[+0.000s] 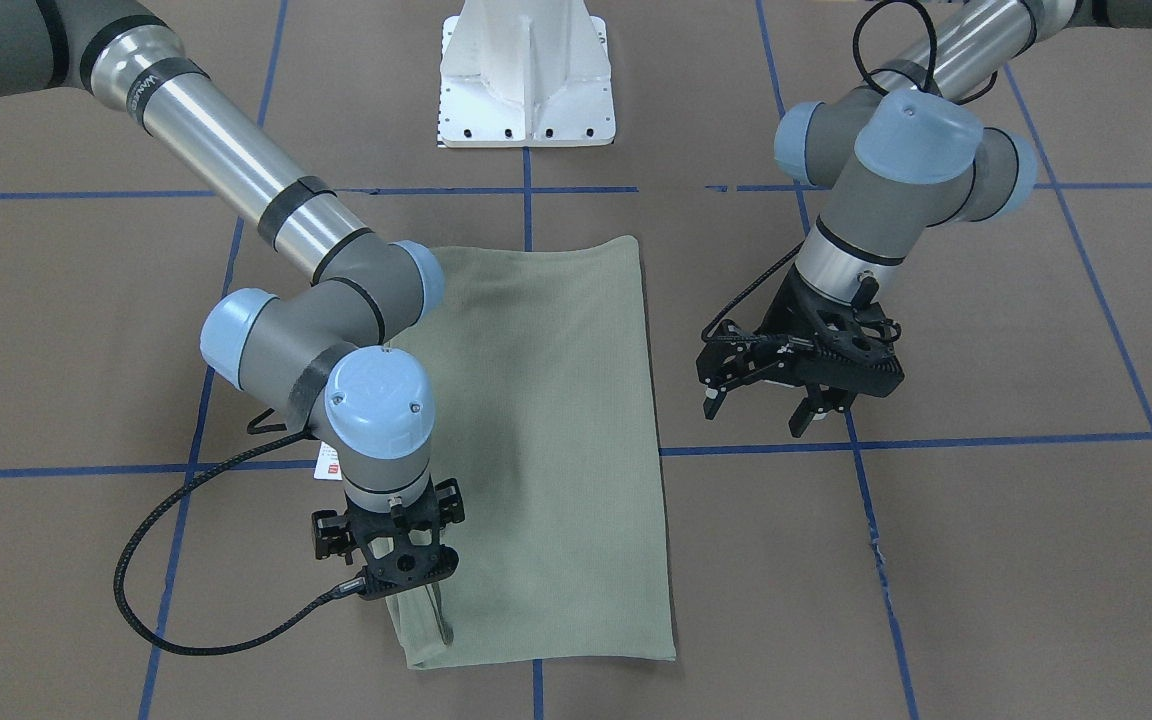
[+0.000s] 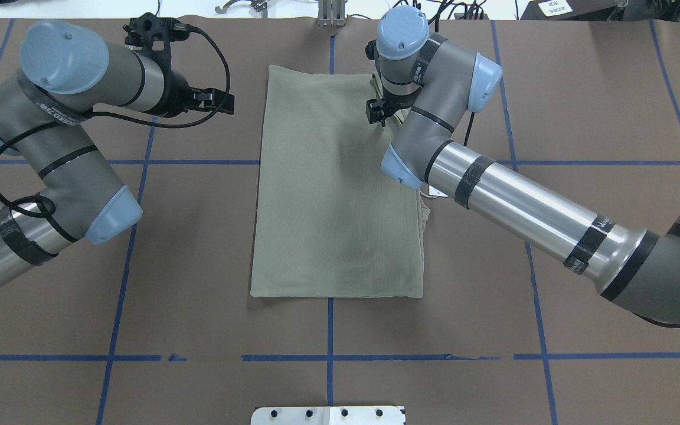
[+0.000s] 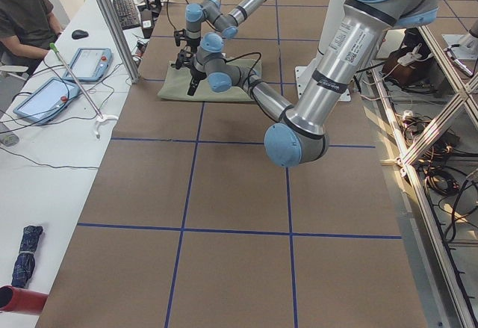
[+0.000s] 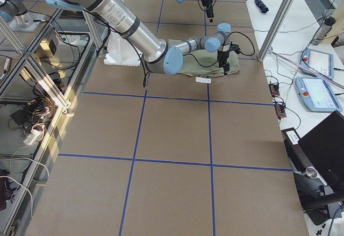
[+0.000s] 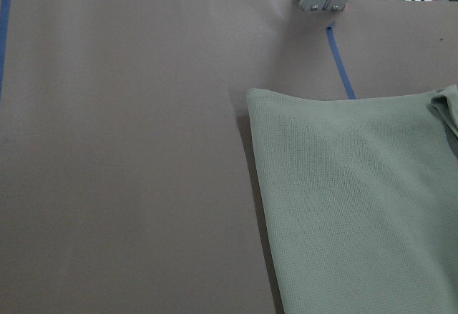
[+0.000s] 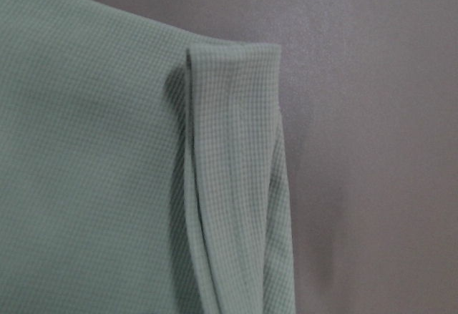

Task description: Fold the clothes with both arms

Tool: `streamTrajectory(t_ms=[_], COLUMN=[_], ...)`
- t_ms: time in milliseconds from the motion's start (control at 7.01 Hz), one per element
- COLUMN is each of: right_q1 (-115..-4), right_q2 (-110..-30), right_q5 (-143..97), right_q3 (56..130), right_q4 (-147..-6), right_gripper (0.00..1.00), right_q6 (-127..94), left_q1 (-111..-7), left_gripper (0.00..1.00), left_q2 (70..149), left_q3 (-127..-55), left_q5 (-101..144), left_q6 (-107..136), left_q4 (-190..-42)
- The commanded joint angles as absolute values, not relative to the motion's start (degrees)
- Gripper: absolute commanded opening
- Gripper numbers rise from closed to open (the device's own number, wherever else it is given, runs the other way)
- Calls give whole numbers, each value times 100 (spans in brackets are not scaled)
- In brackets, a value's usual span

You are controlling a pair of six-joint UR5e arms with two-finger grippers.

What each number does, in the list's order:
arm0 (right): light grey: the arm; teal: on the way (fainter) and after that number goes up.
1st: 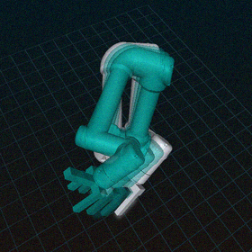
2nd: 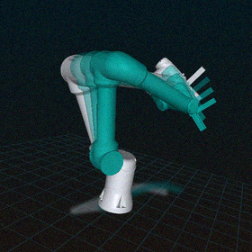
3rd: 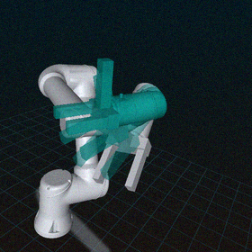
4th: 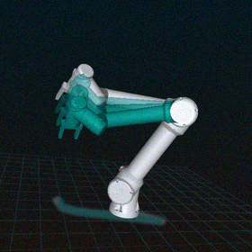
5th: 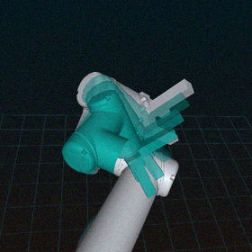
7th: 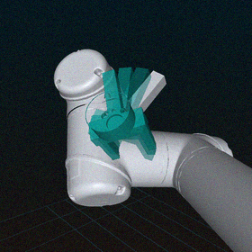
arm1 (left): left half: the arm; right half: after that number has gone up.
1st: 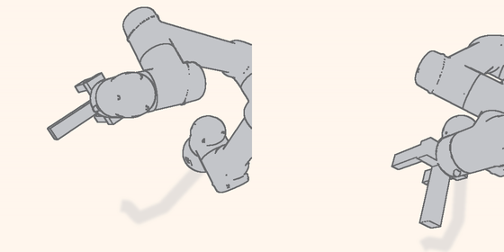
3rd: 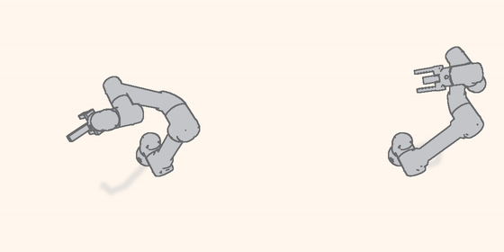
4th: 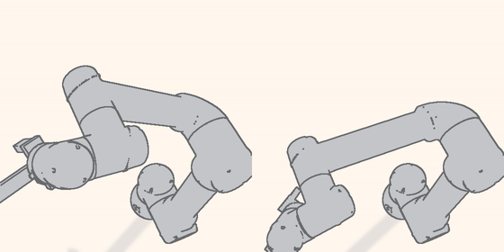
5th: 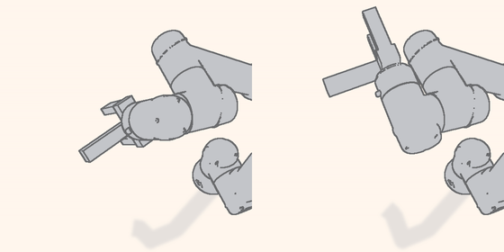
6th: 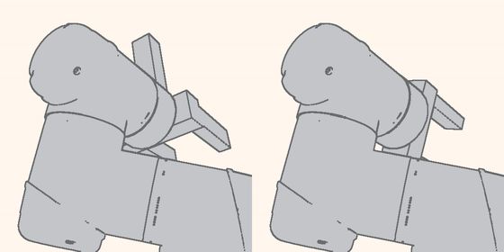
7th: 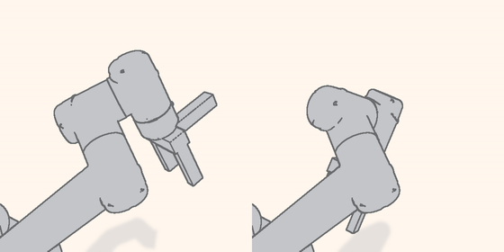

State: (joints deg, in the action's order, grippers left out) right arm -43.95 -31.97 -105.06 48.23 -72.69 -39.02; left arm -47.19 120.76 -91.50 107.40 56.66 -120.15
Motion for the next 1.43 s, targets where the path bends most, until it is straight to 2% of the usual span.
streamTrajectory(t_ms=[0,998,1141,1283], right_q1=[-4421,-4878,-4887,-4878], right_q2=[-3173,-3340,-3409,-3845], right_q5=[-10468,-10756,-10984,-11326], right_q3=[4614,4753,5120,6003], right_q4=[-7084,-7084,-7136,-7467], right_gripper=[100,100,100,100], right_q6=[-3902,-3436,-3497,-3568], left_q1=[-4711,-4702,-4685,-4319], left_gripper=[100,100,100,100], left_q2=[12076,12120,12190,12182], left_q3=[-9149,-9132,-9080,-9184], left_q5=[10740,10740,10758,10993], left_q6=[5669,5695,6009,6499], left_q4=[-12015,-12032,-12067,-12050])
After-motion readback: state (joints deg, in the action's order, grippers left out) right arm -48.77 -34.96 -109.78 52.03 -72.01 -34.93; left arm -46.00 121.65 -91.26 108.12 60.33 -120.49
